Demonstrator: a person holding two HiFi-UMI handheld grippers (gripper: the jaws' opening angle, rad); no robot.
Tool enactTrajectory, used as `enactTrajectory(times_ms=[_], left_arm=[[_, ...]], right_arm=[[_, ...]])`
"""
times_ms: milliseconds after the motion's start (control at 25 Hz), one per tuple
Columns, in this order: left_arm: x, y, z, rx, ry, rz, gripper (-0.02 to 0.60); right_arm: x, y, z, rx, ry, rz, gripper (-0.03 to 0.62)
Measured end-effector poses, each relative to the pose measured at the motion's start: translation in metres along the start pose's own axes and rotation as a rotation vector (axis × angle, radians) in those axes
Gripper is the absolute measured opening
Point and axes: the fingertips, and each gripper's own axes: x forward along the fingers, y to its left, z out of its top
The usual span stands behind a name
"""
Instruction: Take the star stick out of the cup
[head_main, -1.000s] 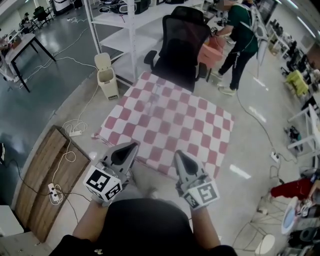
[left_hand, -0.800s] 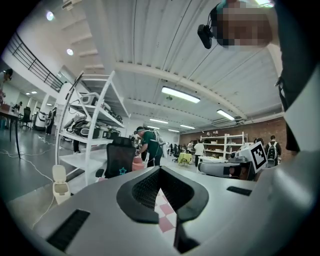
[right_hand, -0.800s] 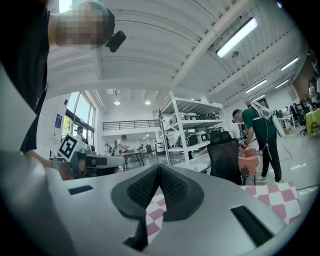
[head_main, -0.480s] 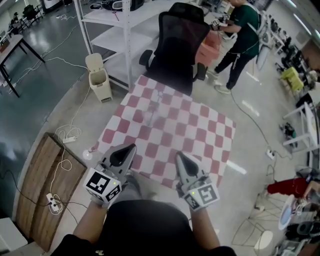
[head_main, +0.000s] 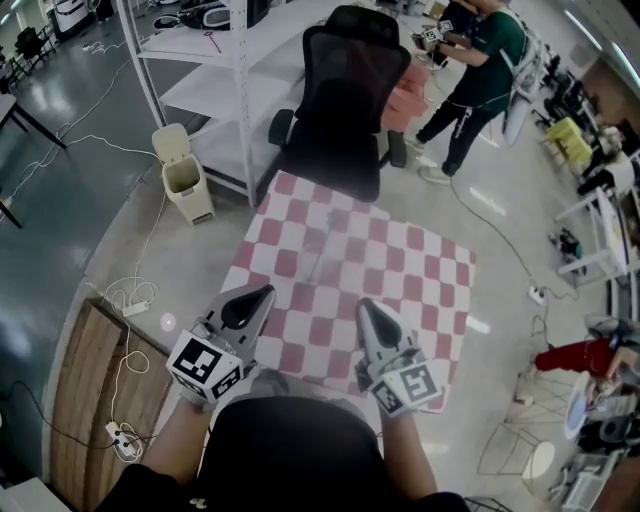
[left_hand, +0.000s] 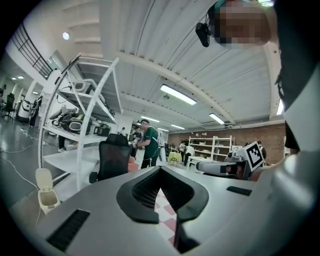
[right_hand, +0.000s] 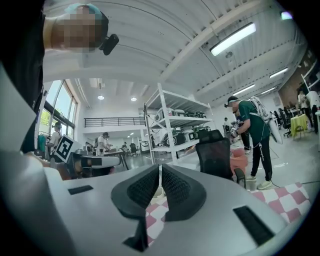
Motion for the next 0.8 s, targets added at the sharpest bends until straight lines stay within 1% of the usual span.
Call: enactTrajectory(times_ms=[200,360,600,800], left_arm=[[0.008,0.022,-0.002,-0.003,0.037,-0.07,0.04],[0.014,0.031,-0.004,-0.013,0.055,-0.085,0.04],[0.02,0.036,-0.012,-0.023,0.08,-0.063,0.04],[0.021,0.044,-0.024,-0.04,0.12,0.003,0.04]], right_arm=[[0.028,-0.008,-0.002,0.009,0.009,-0.062,0.017],[0.043,-0.023,-0.006,0.022,0.034,-0.09,0.017],[0.062,-0.051,-0.017,0.038,0.07,-0.08,0.018],[0.086,-0.078,-0.033,0.07,0.102,-0.045,0.028]])
